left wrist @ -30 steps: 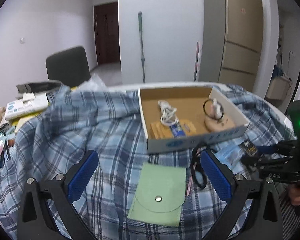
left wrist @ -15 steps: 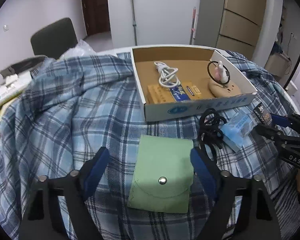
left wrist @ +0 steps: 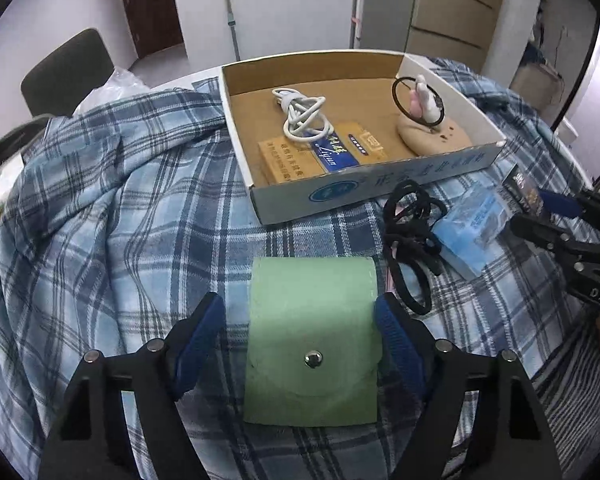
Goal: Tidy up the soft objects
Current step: 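Grasp the black Face tissue pack with the right gripper while the left gripper approaches the green pouch, then grasp the green felt pouch with the left gripper and lift it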
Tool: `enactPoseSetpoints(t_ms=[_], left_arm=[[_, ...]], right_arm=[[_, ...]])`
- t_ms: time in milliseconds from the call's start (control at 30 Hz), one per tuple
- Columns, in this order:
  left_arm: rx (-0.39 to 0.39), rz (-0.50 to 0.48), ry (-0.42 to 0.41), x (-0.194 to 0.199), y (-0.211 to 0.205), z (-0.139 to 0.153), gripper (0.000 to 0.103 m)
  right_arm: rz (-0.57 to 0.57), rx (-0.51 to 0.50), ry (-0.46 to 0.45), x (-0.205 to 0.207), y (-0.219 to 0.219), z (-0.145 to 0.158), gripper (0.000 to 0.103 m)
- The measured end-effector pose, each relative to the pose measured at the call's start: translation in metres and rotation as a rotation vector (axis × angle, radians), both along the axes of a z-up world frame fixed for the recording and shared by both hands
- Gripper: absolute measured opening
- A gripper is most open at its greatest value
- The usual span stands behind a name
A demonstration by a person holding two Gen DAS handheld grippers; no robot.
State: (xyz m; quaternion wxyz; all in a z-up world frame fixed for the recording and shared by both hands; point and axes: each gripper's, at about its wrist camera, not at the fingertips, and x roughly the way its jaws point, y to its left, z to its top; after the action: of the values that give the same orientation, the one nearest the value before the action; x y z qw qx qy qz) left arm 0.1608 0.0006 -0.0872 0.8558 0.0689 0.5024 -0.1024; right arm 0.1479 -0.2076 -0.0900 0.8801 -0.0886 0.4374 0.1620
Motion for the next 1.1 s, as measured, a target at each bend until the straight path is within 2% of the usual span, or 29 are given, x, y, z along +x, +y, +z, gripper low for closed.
enactPoseSetpoints(t_ms=[433,567,600,633,667,800,900,1100], left_arm=[[0.053,-0.041,0.031,0.015,-0.015,-0.009,0.081],[0.029,-0.04,0.027,0.017,-0.016,-0.01,0.081],[0.019,-0.037,0.025,0.017,-0.015,-0.01,0.079],[0.003,-0.035,0.023,0.015,-0.012,-0.01,0.072],[-0.016,-0.037,0.018,0.014,-0.01,-0.009,0.072],[-0.073,-0.035,-0.056,0.005,-0.002,0.006,0.071],[-0.103,-0.025,-0.149,-0.005,0.004,0.02,0.071],[-0.121,-0.026,-0.349,-0.031,0.007,0.045,0.071]], right_arm=[[0.004,0.006,-0.001,-0.002,0.0,0.001,0.046],[0.003,0.006,-0.001,-0.001,0.0,0.001,0.046],[0.003,0.006,0.0,-0.001,0.0,0.001,0.046],[0.003,0.007,0.0,-0.001,0.0,0.001,0.046],[0.003,0.007,0.0,-0.001,0.0,0.001,0.046],[-0.002,0.006,0.004,-0.001,0.0,-0.001,0.046],[-0.004,0.013,-0.008,-0.002,0.0,0.001,0.046],[-0.007,0.048,-0.134,-0.017,-0.004,0.019,0.046]])
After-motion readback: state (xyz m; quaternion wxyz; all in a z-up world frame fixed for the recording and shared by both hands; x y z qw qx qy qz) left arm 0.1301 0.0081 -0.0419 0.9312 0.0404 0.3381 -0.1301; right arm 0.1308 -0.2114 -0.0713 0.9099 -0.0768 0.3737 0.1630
